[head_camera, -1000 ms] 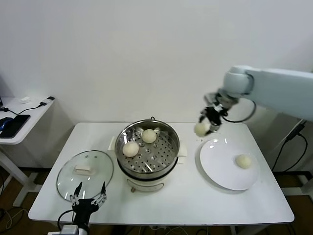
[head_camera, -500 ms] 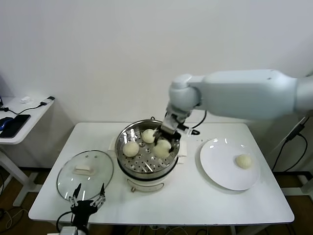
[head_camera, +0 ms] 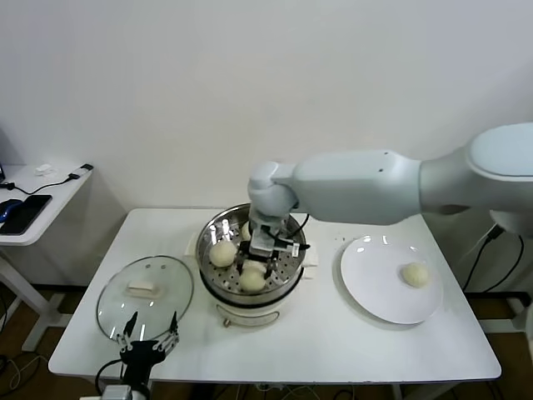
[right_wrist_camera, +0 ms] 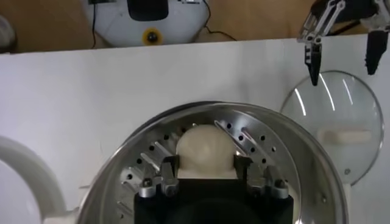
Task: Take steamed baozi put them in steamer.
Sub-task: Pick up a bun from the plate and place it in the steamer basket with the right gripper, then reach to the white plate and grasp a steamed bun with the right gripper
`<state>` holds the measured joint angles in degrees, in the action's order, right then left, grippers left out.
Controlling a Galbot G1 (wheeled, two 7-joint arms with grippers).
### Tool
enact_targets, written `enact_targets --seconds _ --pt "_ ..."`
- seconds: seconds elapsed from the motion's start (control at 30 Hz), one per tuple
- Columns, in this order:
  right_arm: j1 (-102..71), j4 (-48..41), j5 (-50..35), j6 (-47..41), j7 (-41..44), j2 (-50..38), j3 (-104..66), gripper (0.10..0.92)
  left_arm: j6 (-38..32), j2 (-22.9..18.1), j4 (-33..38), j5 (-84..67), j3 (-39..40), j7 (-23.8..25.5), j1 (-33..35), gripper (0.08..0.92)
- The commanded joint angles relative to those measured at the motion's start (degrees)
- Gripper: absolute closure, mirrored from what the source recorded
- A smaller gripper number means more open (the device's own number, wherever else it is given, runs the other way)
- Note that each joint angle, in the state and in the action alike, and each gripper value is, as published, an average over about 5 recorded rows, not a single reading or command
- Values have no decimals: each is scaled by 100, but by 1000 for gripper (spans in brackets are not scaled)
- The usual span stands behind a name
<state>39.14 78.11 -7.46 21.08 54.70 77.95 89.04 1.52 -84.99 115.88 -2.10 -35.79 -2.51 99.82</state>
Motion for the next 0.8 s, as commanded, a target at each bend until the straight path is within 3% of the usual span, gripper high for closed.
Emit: enact_targets --seconds 0.03,0.2,0.53,0.8 --pt "-402 -527 282 259 -124 299 -63 413 -13 3 -27 -8 0 -4 -7 177" --pt "-409 -577 191 346 -102 322 -82 401 -29 -6 -27 -12 -14 -14 4 177" --pt "68 -512 -384 749 435 28 -247 209 -49 -31 40 11 9 -18 73 177" --pt "1034 -666 -1856 494 814 -846 -128 202 -51 -48 98 25 30 -17 120 177"
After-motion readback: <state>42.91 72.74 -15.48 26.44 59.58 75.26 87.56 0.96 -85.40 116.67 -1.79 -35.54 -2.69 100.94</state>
